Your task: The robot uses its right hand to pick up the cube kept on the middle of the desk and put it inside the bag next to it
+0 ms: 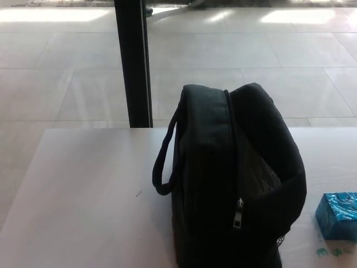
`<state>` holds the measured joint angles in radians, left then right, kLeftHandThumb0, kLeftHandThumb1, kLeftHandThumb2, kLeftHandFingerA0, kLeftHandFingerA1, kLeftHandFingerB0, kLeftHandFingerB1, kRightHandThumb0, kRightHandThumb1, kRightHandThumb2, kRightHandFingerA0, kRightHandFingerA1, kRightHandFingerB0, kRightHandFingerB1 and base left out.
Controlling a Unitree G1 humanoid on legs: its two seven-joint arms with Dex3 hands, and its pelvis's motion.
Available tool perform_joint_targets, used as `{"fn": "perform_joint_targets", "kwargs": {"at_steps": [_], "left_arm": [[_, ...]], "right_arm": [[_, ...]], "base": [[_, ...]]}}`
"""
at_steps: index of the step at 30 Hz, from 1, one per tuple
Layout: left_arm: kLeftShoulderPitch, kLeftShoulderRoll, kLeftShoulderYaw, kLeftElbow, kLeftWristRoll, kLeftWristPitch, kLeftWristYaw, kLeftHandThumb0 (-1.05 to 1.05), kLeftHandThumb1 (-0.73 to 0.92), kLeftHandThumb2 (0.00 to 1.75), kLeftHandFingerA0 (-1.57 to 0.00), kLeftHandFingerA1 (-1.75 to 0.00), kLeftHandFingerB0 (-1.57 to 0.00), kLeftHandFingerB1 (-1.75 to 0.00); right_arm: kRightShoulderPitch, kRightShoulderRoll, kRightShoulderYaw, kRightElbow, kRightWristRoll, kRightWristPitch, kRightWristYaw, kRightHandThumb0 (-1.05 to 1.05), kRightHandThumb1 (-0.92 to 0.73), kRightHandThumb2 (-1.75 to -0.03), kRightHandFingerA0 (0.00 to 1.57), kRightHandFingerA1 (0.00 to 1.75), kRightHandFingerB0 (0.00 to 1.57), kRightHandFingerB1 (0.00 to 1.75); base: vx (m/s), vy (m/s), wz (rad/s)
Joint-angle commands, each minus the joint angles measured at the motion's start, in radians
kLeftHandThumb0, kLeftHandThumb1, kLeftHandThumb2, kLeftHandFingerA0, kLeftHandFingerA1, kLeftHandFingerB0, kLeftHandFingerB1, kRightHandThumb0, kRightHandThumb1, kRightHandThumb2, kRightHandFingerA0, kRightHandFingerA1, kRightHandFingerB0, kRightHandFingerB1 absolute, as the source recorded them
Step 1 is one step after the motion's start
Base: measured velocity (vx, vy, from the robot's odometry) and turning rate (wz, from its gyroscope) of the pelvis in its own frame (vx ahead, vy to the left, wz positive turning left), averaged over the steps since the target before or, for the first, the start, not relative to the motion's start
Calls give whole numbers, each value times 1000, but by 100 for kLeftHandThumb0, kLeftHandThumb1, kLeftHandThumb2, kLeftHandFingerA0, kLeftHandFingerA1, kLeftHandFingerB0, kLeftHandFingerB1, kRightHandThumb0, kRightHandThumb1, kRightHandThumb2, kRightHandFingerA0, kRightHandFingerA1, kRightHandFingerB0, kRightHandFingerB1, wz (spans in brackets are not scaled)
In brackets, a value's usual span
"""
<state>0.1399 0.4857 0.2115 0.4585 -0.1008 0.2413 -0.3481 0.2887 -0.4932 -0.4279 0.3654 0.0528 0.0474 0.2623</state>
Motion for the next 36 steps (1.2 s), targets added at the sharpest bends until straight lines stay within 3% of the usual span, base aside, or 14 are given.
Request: {"fn": "perform_joint_targets", "kwargs": {"at_steps": [1, 7, 8, 9, 10, 11, 12, 14, 15, 24, 26, 27, 33, 36], "left_arm": [[5, 57, 27, -66, -94, 162, -150, -60, 55, 90, -35, -60, -35, -56], [-12, 47, 32, -75, -97, 200, -144, -57, 54, 90, -34, -60, -33, -56], [-15, 49, 33, -70, -98, 201, -147, -57, 55, 90, -35, -61, -34, -57], [-16, 46, 40, -69, -103, 206, -145, -57, 54, 90, -35, -62, -38, -59], [-19, 46, 46, -60, -110, 208, -150, -58, 53, 90, -35, -62, -38, -58], [-23, 46, 46, -57, -110, 210, -150, -58, 53, 90, -35, -62, -38, -58], [-23, 48, 45, -58, -108, 210, -152, -59, 52, 89, -34, -61, -32, -56], [-17, 48, 41, -67, -105, 216, -155, -59, 52, 89, -33, -61, -31, -55], [-12, 47, 43, -67, -105, 217, -154, -59, 52, 89, -34, -61, -31, -55], [-1, 41, 50, -59, -102, 234, -158, -56, 51, 88, -31, -60, -30, -54], [3, 41, 51, -63, -102, 244, -155, -56, 51, 88, -31, -60, -32, -55], [6, 38, 55, -68, -105, 245, -152, -58, 50, 88, -34, -62, -33, -56], [11, 39, 53, -53, -100, 229, -157, -59, 51, 88, -35, -62, -33, -56], [16, 40, 53, -64, -101, 235, -158, -57, 51, 88, -34, -62, -31, -55]], "right_arm": [[20, -39, -75, -84, 135, 114, 109, -59, -67, -61, 40, 52, 32, 35], [-59, -24, -261, -127, 273, 379, -14, -54, -71, -61, 26, 59, 27, 36], [-76, -40, -275, -131, 259, 414, -39, -59, -58, -88, 22, 59, 18, 46], [-101, -50, -302, -120, 265, 431, -56, -56, -74, -63, 20, 60, 23, 34], [-138, -75, -346, -87, 308, 427, -40, -35, -56, -108, 3, 54, 0, 50], [-146, -76, -354, -82, 307, 431, -37, -35, -56, -108, 3, 54, 0, 50], [-166, -85, -363, -84, 302, 440, -49, -62, -72, -62, 8, 49, 14, 37], [-214, -108, -390, -92, 308, 452, -58, -36, -51, -105, 4, 55, 0, 51], [-230, -109, -398, -103, 313, 465, -66, -61, -70, -62, 7, 51, 15, 40], [-443, -164, -310, -197, 269, 510, -50, -59, -70, -62, 21, 46, 24, 29], [-462, -154, -274, -244, 285, 524, -11, -33, -51, -103, 3, 52, 0, 48], [-463, -157, -235, -287, 282, 539, 13, -61, -71, -61, 5, 32, 9, 26], [-496, -162, -48, -367, 240, 535, 94, -90, -61, -90, 0, 1, 8, 10], [-504, -171, 3, -380, 222, 529, 90, -74, -72, -62, 0, 10, 2, 25]], "base": [[0, 0, 0], [0, 0, 0], [0, 0, 0], [0, 0, 0], [0, 0, 0], [0, 0, 0], [0, 0, 0], [0, 0, 0], [0, 0, 0], [0, 0, 0], [0, 0, 0], [0, 0, 0], [0, 0, 0], [0, 0, 0]]}}
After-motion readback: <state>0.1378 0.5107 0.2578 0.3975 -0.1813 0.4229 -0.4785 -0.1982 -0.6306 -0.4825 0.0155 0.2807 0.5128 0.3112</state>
